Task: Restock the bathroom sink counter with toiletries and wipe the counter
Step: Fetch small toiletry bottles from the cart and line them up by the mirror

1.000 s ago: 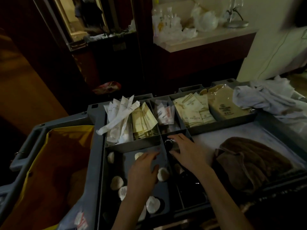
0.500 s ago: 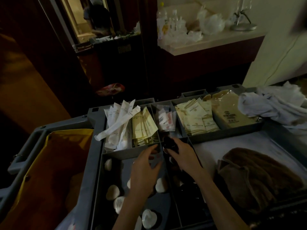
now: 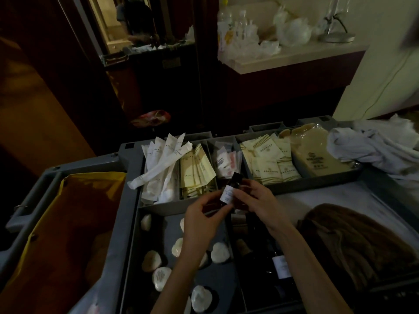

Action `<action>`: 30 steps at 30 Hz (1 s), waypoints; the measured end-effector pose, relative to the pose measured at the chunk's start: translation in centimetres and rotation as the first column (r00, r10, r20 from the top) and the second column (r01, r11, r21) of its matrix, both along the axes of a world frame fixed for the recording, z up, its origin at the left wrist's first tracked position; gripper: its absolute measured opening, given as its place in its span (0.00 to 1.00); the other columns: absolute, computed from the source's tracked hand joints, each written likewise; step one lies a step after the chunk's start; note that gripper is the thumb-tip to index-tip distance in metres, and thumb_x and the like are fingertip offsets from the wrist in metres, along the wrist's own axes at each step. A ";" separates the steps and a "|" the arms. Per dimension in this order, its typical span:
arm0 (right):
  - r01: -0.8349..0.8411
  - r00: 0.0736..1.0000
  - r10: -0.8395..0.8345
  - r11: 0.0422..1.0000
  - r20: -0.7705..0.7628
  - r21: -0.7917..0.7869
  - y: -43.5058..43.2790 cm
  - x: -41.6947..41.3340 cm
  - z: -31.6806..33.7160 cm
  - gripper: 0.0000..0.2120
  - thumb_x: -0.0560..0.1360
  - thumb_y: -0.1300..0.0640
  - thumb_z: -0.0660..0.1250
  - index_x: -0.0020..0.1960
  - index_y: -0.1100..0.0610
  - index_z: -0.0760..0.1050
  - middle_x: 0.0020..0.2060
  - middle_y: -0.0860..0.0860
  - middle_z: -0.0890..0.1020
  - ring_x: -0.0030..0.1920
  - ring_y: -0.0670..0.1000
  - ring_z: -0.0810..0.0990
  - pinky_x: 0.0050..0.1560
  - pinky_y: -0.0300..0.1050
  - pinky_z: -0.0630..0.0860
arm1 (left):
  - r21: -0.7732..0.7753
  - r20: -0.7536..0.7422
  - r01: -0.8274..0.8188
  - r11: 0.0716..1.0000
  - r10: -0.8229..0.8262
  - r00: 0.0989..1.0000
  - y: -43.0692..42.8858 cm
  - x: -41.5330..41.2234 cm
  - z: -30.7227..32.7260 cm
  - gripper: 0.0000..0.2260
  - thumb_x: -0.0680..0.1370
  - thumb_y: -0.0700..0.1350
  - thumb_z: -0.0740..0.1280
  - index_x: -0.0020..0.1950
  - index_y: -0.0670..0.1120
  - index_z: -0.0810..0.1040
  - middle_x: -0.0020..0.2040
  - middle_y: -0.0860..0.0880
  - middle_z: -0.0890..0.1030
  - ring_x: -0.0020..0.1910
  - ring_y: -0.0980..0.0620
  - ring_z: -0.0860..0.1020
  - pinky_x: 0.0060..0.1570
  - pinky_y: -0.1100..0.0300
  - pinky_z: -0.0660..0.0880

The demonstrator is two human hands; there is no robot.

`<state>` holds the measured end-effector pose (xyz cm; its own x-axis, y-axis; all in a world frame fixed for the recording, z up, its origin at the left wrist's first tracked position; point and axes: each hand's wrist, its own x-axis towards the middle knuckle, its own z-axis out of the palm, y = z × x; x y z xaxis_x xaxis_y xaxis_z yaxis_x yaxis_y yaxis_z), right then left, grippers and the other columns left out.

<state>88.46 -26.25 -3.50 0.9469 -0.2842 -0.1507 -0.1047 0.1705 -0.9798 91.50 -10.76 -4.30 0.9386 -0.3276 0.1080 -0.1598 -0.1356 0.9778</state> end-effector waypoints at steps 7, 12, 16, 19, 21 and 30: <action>-0.011 0.998 0.016 0.997 0.064 -0.077 1.1 -0.4 0.3 0.07 0.71 0.61 0.73 0.47 0.52 0.81 0.42 0.51 0.86 0.45 0.47 0.84 0.44 0.38 0.80 | -0.043 -0.058 -0.001 0.999 -0.002 0.998 0.5 0.2 0.2 0.11 0.74 0.41 0.72 0.55 0.49 0.81 0.48 0.55 0.84 0.48 0.59 0.82 0.48 0.67 0.77; -0.002 0.998 0.009 0.995 0.068 -0.101 1.3 -0.6 0.4 0.09 0.70 0.64 0.73 0.43 0.51 0.82 0.37 0.48 0.85 0.41 0.46 0.84 0.42 0.37 0.80 | -0.119 -0.155 0.026 0.993 -0.044 0.987 1.0 0.1 -0.4 0.07 0.74 0.39 0.71 0.51 0.47 0.82 0.45 0.48 0.86 0.47 0.51 0.84 0.47 0.61 0.79; -0.001 0.999 0.009 0.989 0.049 -0.146 0.7 -1.1 0.4 0.09 0.71 0.67 0.72 0.43 0.52 0.82 0.37 0.51 0.85 0.40 0.50 0.85 0.44 0.39 0.81 | -0.101 -0.169 0.018 0.995 -0.035 0.985 1.5 0.1 -0.7 0.08 0.74 0.39 0.71 0.52 0.46 0.82 0.45 0.48 0.86 0.46 0.52 0.84 0.46 0.60 0.80; 0.028 0.998 -0.011 0.950 0.054 -0.313 -0.2 -1.6 0.1 0.08 0.71 0.65 0.72 0.44 0.53 0.82 0.37 0.50 0.85 0.39 0.45 0.84 0.43 0.36 0.80 | -0.070 -0.157 -0.017 0.997 0.006 0.988 2.0 0.2 -1.4 0.08 0.74 0.40 0.71 0.53 0.44 0.82 0.45 0.48 0.86 0.46 0.51 0.84 0.46 0.59 0.80; 0.033 0.999 -0.035 0.758 0.009 -0.652 -0.9 -1.9 -0.6 0.07 0.71 0.60 0.73 0.46 0.50 0.82 0.38 0.43 0.83 0.38 0.39 0.81 0.42 0.31 0.76 | -0.056 -0.152 -0.038 0.998 0.029 0.988 2.3 0.1 -1.9 0.09 0.74 0.40 0.72 0.53 0.42 0.82 0.45 0.47 0.86 0.46 0.49 0.84 0.47 0.57 0.80; -0.238 0.971 0.044 0.286 -0.235 -0.928 0.0 -2.5 -2.5 0.17 0.78 0.50 0.64 0.66 0.51 0.72 0.59 0.49 0.74 0.61 0.50 0.73 0.58 0.42 0.70 | -0.033 -0.164 -0.037 0.999 0.031 0.986 2.5 -1.0 -2.9 0.09 0.74 0.39 0.71 0.53 0.43 0.81 0.44 0.48 0.85 0.45 0.50 0.84 0.44 0.60 0.80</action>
